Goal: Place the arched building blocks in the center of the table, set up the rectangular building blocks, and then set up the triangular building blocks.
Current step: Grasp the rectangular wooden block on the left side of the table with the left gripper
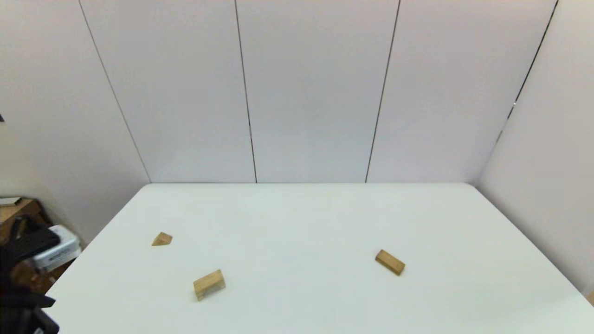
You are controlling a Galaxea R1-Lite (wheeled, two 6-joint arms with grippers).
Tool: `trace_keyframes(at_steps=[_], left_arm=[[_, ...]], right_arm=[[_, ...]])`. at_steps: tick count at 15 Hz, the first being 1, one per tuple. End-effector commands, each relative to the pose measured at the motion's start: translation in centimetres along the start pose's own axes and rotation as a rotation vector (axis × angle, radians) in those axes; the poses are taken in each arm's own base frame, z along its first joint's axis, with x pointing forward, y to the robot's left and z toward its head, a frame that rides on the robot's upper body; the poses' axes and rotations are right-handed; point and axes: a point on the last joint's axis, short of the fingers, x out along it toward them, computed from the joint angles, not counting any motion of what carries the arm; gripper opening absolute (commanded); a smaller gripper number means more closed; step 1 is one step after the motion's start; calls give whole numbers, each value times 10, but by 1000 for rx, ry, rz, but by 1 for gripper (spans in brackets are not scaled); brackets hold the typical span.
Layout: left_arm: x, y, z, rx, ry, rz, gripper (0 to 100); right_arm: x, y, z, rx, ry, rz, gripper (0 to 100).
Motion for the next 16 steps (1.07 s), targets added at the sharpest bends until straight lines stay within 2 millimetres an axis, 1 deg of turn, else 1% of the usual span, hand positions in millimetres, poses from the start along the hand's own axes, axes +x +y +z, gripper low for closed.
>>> trace_keyframes(at_steps=[1, 6, 8, 13, 15, 16], left_arm=[[79, 6, 67, 129, 143, -115, 100], [137, 5, 111, 161, 167, -141, 100], [152, 7, 124, 158, 173, -148, 100], [180, 7, 132, 174, 210, -187, 100], [187, 7, 135, 177, 217, -191, 100], [189, 4, 138, 182, 215, -194, 100]], right_arm=[[0, 0, 0, -1, 0, 1, 100], [0, 0, 0, -1, 0, 1, 100], [0, 0, 0, -1, 0, 1, 100], [0, 0, 0, -1, 0, 1, 100], [0, 0, 0, -1, 0, 1, 100], [0, 0, 0, -1, 0, 1, 100]])
